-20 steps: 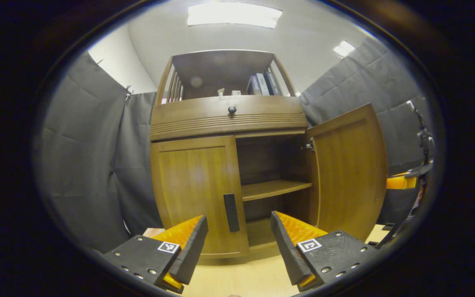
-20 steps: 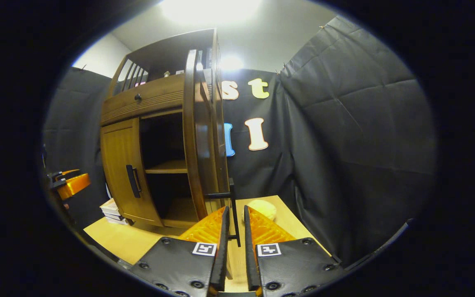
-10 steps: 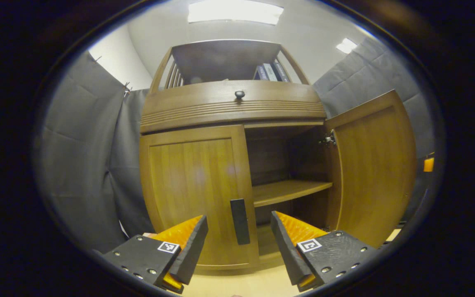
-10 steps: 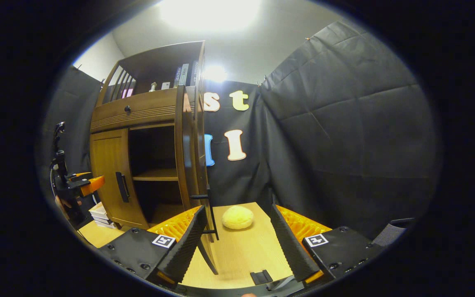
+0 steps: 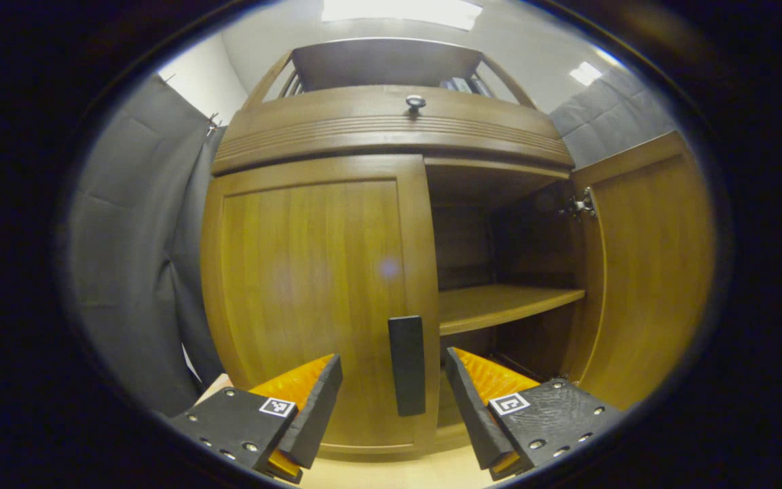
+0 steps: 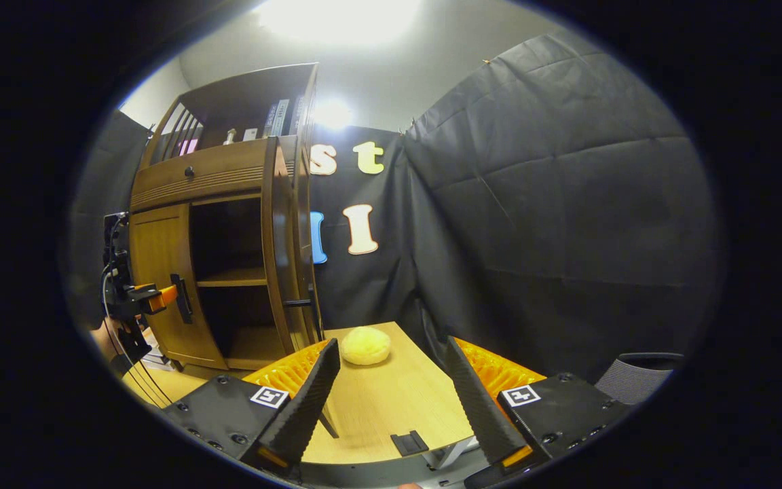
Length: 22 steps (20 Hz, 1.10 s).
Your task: Open the right door of the double-door shoe cabinet with the right hand, and open the left door with the left hand.
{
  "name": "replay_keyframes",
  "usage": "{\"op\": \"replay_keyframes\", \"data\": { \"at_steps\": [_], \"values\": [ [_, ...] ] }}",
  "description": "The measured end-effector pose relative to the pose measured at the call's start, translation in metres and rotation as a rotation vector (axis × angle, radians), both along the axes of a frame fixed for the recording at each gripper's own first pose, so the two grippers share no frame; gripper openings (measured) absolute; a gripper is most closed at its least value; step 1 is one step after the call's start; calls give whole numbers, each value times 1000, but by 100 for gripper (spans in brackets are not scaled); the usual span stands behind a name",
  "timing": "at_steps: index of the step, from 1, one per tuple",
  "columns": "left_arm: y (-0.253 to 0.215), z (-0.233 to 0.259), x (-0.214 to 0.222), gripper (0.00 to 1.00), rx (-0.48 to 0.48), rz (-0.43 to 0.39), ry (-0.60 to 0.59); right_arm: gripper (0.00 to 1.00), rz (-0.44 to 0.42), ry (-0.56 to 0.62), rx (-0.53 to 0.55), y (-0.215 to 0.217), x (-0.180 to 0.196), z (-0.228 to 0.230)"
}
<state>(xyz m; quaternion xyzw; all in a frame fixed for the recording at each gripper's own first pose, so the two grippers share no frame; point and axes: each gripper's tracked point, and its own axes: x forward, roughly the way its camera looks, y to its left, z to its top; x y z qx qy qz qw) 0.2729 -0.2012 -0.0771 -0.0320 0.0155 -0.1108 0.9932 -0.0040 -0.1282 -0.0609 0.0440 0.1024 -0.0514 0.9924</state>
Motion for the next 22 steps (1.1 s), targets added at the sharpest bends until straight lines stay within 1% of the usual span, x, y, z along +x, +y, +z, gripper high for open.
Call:
{"op": "replay_keyframes", "data": {
  "at_steps": [6,7,9,10,11,12,13,15,17,18,19,20,21,22],
  "values": [
    [-12,-30,35,90,-25,-1,68,94,-19,25,-2,-3,-4,-6],
    [-13,-34,41,89,-26,2,75,94,-20,25,-4,-3,-3,-5],
    [-16,-35,45,84,-30,9,70,94,-19,25,-5,-3,-3,-5],
    [-18,-35,47,78,-33,4,73,98,-18,25,-4,-3,-2,-3],
    [-22,-34,50,71,-48,-19,65,94,-16,26,-4,-2,-3,-6],
    [-25,-33,49,64,-60,-20,60,98,-15,27,-5,-2,-2,-6],
    [-26,-31,50,57,-48,-11,55,94,-14,28,-4,-1,-2,-6],
    [-31,-23,50,44,-36,-3,41,94,-11,28,-3,-2,-2,-6],
    [-31,-25,49,30,-24,11,52,94,-9,29,-7,-3,-2,-7],
    [-33,-27,50,24,-20,11,62,98,-6,28,-6,-2,-2,-7],
    [-31,-28,49,23,-25,11,72,98,-2,28,-4,-3,-2,-7],
    [-30,-27,47,23,-35,12,79,94,3,26,-3,-3,1,-6],
    [-30,-27,47,23,-38,15,84,94,8,23,-2,-2,3,-6],
    [-28,-26,45,23,-38,19,83,98,15,19,0,-2,5,-5]
  ]
}}
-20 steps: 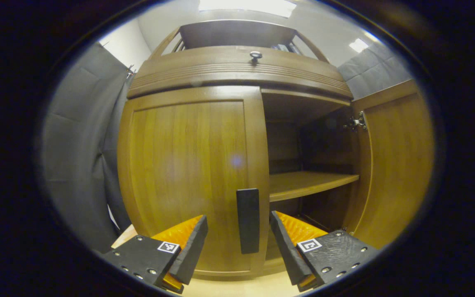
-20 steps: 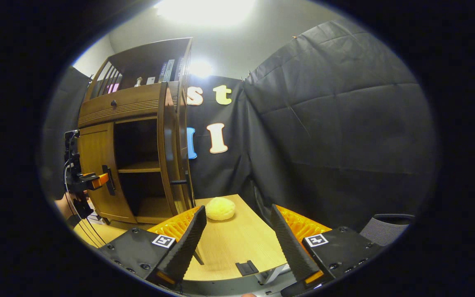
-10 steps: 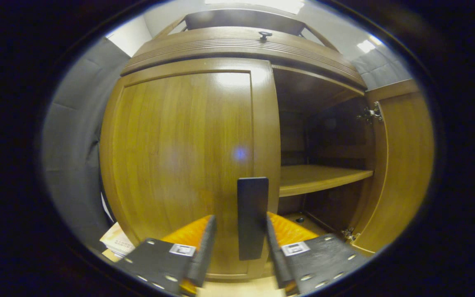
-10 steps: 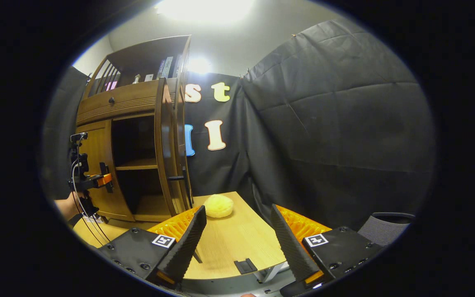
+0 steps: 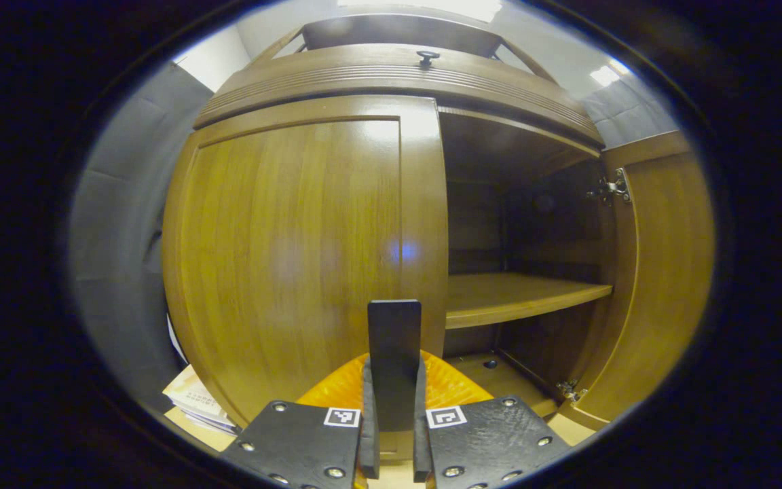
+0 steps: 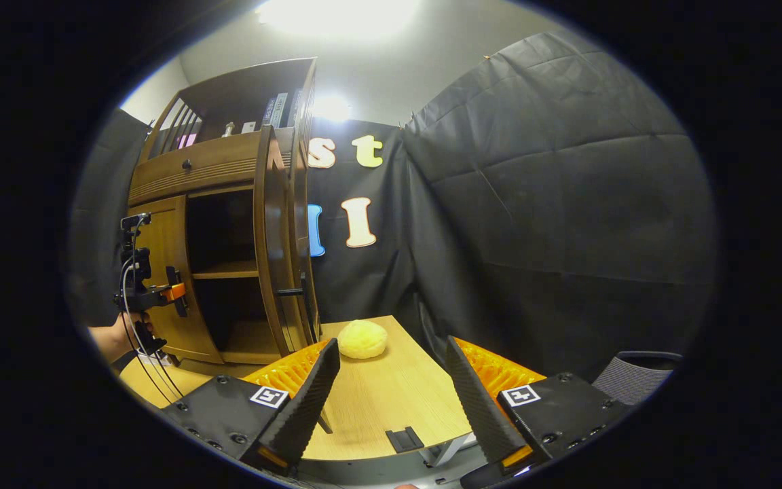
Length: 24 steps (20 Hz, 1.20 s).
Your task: Open the right door of the double-door shoe cabinet with the right hand, and open the left door with the left hand.
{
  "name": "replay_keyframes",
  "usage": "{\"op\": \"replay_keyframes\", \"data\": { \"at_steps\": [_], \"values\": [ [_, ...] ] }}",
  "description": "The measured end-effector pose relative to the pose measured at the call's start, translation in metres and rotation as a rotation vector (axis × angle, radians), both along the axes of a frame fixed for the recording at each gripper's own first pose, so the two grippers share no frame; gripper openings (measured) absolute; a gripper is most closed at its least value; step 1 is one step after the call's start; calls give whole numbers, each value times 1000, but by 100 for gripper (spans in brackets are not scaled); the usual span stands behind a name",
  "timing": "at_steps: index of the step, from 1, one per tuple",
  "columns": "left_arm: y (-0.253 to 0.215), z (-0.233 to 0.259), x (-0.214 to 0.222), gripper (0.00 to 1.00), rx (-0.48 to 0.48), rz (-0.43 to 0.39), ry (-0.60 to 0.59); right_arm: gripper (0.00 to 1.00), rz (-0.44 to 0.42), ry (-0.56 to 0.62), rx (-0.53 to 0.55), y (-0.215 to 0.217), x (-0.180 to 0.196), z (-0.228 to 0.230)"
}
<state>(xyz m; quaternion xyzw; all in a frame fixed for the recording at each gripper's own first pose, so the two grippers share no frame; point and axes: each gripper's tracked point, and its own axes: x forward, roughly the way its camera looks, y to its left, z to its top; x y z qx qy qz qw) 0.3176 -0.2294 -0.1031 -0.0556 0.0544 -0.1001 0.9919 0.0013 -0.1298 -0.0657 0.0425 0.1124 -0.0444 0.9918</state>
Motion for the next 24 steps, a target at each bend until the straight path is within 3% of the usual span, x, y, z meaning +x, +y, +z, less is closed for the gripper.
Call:
{"op": "replay_keyframes", "data": {
  "at_steps": [2,4,10,14,24],
  "values": [
    [3,1,-10,18,-3,8,1,98,20,-6,7,1,4,-2],
    [9,1,-28,23,-4,17,1,100,46,-12,16,3,9,-3],
    [27,5,-66,23,2,50,9,98,149,-26,19,16,27,-7],
    [43,5,-93,23,-7,59,17,98,175,-29,35,24,33,-7],
    [94,6,-151,23,-16,37,21,98,219,-35,45,72,7,-1]
  ]
}}
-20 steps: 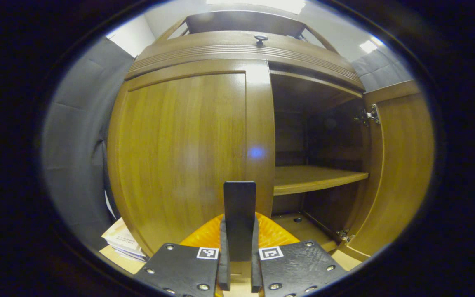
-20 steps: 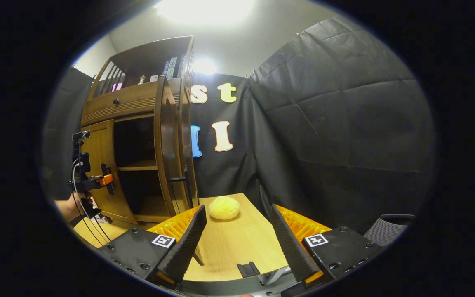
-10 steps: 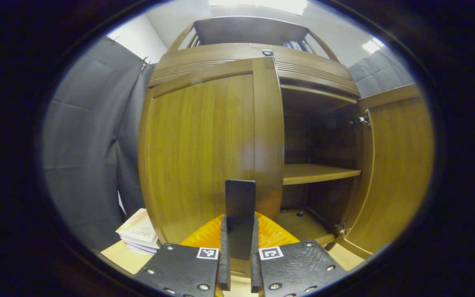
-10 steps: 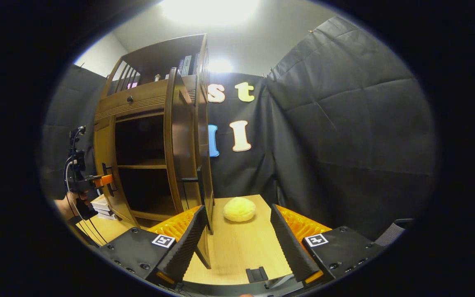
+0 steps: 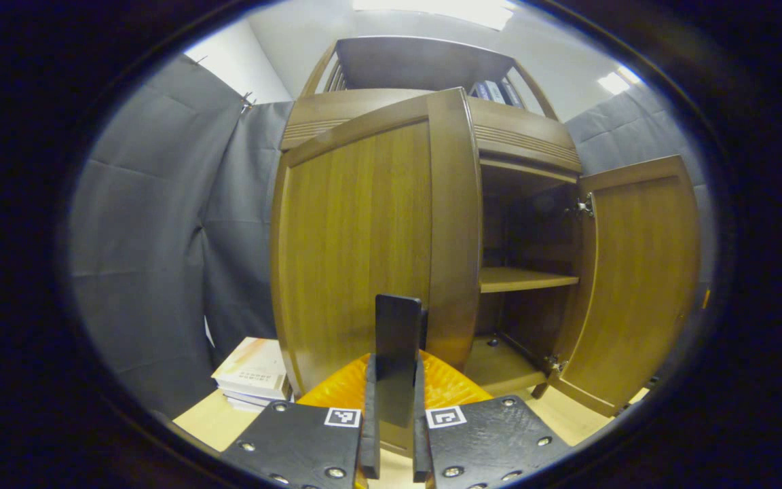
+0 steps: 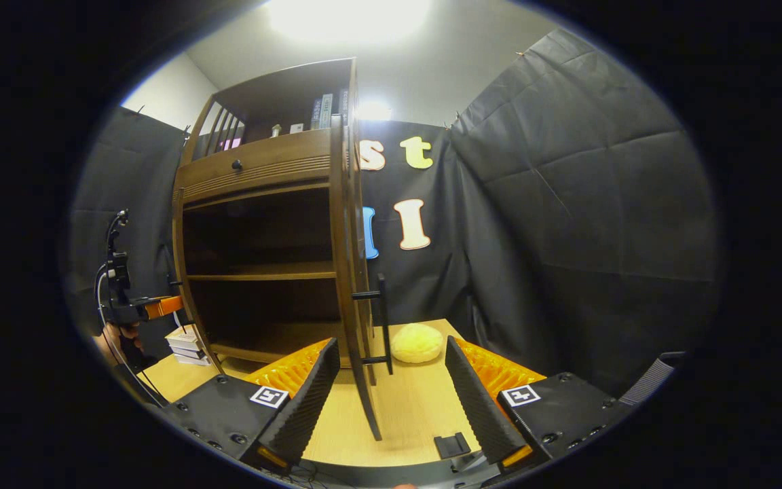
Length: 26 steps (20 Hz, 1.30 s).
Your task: Open the right door of the double-door shoe cabinet with the right hand, and open the left door with the left hand.
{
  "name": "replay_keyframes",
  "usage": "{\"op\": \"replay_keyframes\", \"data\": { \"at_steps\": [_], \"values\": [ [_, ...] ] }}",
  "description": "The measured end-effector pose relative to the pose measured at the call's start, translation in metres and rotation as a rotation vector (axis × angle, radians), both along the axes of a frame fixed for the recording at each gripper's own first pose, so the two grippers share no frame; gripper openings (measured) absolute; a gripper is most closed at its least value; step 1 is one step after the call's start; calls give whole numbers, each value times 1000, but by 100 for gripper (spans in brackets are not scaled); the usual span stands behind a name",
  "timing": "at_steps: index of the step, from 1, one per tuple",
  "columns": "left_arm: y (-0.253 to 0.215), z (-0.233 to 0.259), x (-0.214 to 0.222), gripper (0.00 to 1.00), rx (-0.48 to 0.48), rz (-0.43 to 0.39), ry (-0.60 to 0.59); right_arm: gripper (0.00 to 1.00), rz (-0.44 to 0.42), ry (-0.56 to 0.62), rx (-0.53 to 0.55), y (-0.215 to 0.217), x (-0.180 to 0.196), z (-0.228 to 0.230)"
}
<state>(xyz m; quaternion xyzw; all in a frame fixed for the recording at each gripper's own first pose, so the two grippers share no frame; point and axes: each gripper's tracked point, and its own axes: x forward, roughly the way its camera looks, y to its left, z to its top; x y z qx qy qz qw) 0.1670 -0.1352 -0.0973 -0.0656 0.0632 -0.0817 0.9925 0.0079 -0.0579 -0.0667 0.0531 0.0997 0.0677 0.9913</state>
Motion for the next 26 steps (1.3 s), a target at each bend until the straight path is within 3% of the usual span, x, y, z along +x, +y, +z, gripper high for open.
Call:
{"op": "replay_keyframes", "data": {
  "at_steps": [11,18,19,20,23,24,26],
  "values": [
    [63,-3,-39,22,9,15,3,98,31,-9,-11,31,-22,6],
    [115,-5,-59,20,42,69,4,98,66,-9,-5,54,-25,6],
    [122,-4,-61,22,46,77,1,94,73,-8,-4,58,-25,7],
    [128,-1,-63,22,53,81,-4,98,79,-7,-2,62,-25,7],
    [146,1,-64,22,69,110,-18,100,95,-11,-1,69,-27,7],
    [155,4,-70,13,72,131,-18,98,99,-13,-1,72,-26,8],
    [166,-1,-71,14,54,143,-10,98,104,-12,-2,75,-28,7]
  ]
}}
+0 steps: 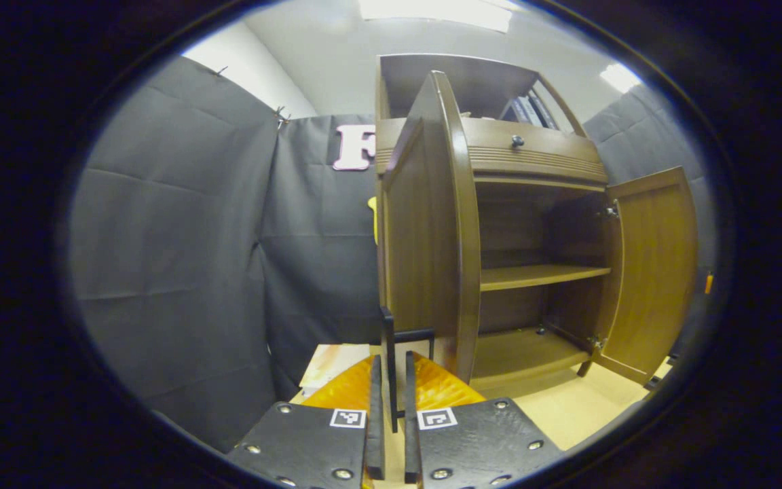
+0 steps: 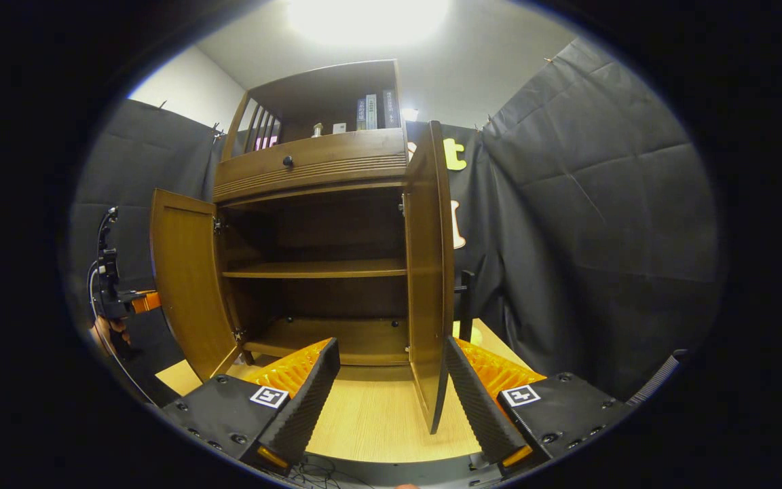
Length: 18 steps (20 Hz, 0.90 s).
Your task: Open the right door of the double-door shoe cabinet with the right hand, and open the left door with the left hand.
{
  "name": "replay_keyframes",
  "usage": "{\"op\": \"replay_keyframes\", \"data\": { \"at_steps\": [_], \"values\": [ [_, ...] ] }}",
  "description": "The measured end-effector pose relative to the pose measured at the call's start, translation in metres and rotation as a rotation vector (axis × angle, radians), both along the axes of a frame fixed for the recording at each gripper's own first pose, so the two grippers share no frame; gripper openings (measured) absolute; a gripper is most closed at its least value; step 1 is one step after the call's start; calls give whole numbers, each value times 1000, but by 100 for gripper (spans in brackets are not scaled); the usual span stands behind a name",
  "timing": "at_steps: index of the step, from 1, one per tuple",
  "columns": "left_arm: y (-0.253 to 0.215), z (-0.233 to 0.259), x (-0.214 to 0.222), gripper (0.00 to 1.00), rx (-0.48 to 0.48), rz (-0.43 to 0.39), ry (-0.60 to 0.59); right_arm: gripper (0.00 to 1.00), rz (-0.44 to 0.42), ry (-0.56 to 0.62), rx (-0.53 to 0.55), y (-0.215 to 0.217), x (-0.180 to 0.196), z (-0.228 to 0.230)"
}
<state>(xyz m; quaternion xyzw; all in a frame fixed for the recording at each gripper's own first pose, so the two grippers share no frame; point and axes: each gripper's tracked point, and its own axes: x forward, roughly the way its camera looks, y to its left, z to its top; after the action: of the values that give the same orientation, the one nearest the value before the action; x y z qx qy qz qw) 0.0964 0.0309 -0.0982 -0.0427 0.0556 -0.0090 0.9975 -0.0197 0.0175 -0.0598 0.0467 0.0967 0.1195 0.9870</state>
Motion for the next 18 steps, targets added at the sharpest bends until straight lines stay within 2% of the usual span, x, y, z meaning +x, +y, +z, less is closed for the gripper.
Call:
{"op": "replay_keyframes", "data": {
  "at_steps": [13,18],
  "values": [
    [85,-3,-34,13,35,146,-5,98,15,-15,11,15,-8,9],
    [86,9,-60,13,16,128,-27,98,12,-38,8,18,-18,17]
  ]
}}
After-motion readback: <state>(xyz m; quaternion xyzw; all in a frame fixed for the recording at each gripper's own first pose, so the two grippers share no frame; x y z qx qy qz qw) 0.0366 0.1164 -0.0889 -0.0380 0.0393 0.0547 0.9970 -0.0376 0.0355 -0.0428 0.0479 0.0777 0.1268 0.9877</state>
